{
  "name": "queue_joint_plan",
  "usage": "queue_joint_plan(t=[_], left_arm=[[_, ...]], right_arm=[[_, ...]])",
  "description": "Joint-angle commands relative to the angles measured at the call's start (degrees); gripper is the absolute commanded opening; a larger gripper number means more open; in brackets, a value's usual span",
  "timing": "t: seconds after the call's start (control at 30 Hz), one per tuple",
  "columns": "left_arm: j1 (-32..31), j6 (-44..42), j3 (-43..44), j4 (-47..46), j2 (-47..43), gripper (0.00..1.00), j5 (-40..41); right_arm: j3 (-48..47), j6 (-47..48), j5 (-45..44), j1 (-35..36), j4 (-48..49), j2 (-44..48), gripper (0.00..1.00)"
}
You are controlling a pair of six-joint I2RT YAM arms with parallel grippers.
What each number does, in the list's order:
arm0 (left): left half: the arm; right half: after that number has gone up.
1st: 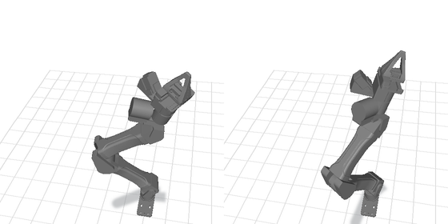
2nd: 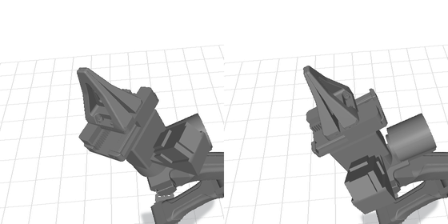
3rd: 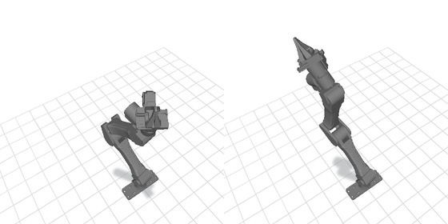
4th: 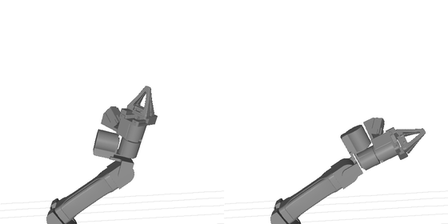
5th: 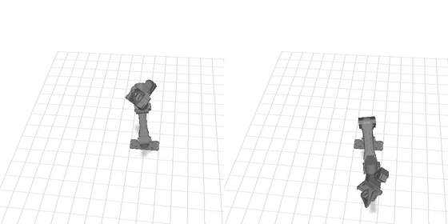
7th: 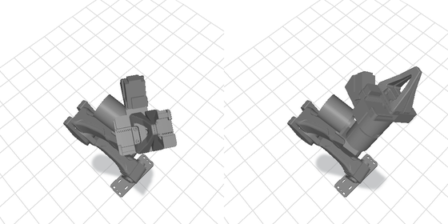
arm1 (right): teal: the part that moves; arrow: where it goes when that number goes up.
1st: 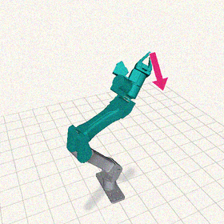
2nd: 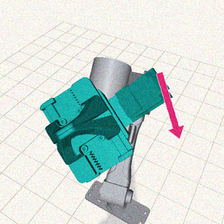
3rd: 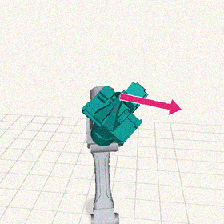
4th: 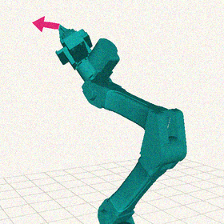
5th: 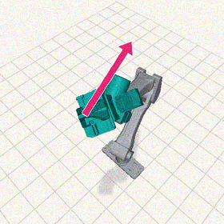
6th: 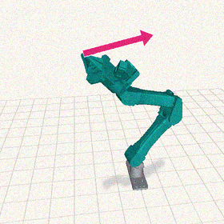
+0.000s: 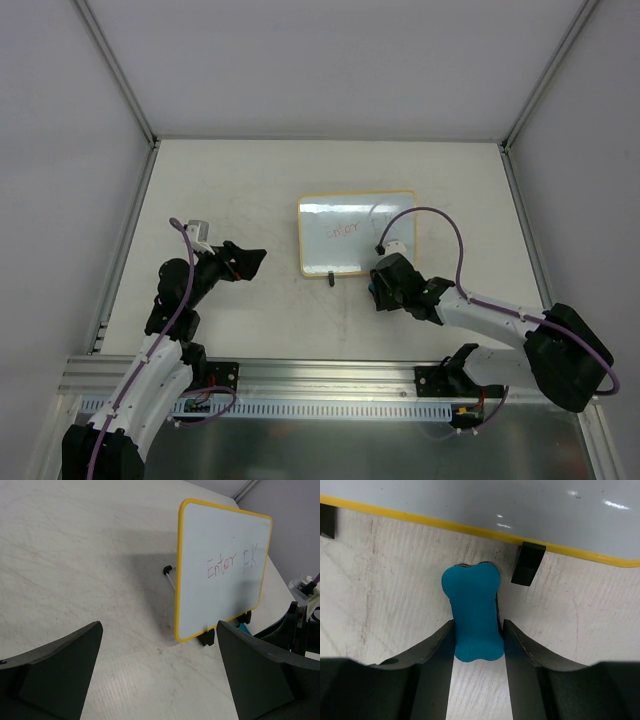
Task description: Erase the whiteboard
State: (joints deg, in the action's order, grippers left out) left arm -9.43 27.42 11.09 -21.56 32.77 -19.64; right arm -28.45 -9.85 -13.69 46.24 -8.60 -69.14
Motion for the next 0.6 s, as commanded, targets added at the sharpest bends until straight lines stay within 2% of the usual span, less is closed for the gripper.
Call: queue_joint_plan(t=[0.0, 0.2, 0.23, 0.33, 0.57], left_arm=[[-0.6, -0.7, 0.9, -2.1, 0.1, 0.99, -1.8], [-0.6, -0.8, 0.9, -2.2, 0.2, 0.99, -1.8], [-0.6, -0.8, 0.9, -2.1, 0.3, 0.99, -1.7], [-0.6, -0.8, 0.9, -2.1, 0.4, 0.99, -1.8], [-0.6, -0.9, 1.0, -2.1, 0.2, 0.99, -1.6]], right_arm=[[-1.1, -0.9, -0.6, 0.3, 0.2, -2.1, 0.45], [-1.3, -1.3, -0.7, 0.3, 0.2, -3.5, 0.45], [-1.3, -1.3, -0.8, 0.3, 0.2, -3.5, 0.41], [-1.5, -1.3, -0.7, 0.2, 0.1, -4.0, 0.39], [-2.5, -1.9, -0.5, 1.7, -2.5, -0.8, 0.38]])
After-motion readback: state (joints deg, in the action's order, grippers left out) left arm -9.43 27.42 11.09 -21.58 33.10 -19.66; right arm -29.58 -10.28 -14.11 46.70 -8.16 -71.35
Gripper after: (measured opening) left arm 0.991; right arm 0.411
